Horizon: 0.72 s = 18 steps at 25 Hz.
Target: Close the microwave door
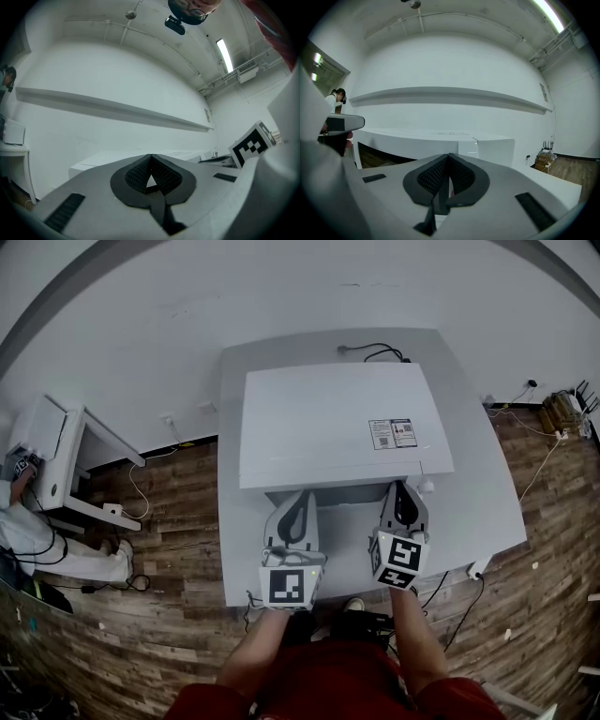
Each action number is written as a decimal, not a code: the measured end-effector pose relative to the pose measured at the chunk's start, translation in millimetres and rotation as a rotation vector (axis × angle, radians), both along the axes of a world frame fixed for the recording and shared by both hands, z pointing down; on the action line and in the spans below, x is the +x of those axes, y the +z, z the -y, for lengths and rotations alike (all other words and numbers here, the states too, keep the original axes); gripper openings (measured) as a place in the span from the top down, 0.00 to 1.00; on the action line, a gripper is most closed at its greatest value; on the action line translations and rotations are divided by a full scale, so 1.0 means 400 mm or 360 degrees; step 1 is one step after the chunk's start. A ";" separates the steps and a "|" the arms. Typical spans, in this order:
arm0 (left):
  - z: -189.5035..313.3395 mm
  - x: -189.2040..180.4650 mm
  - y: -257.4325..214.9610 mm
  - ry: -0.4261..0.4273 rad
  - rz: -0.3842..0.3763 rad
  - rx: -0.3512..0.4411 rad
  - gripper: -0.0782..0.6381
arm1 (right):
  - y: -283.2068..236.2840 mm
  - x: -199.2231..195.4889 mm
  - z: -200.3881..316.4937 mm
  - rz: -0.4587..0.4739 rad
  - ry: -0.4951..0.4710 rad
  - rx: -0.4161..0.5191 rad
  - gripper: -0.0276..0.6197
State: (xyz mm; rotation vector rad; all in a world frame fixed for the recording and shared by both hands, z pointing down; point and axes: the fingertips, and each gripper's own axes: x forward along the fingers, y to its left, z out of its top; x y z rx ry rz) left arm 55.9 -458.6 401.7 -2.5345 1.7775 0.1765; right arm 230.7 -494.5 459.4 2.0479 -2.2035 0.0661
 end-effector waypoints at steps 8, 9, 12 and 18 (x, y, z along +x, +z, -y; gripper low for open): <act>-0.003 -0.001 0.019 0.0008 0.0060 -0.0033 0.85 | -0.001 -0.001 0.000 -0.0011 -0.0003 -0.0013 0.91; -0.005 -0.001 0.018 0.0006 0.0054 -0.0034 0.85 | -0.002 -0.002 0.000 -0.0011 -0.0005 -0.0016 0.91; -0.007 -0.002 0.017 0.0002 0.0038 -0.0037 0.85 | 0.001 -0.003 0.001 -0.0011 -0.0006 -0.0020 0.91; -0.012 -0.005 0.018 -0.0002 0.0037 -0.0079 0.85 | -0.005 -0.008 -0.002 -0.0014 -0.0010 -0.0025 0.91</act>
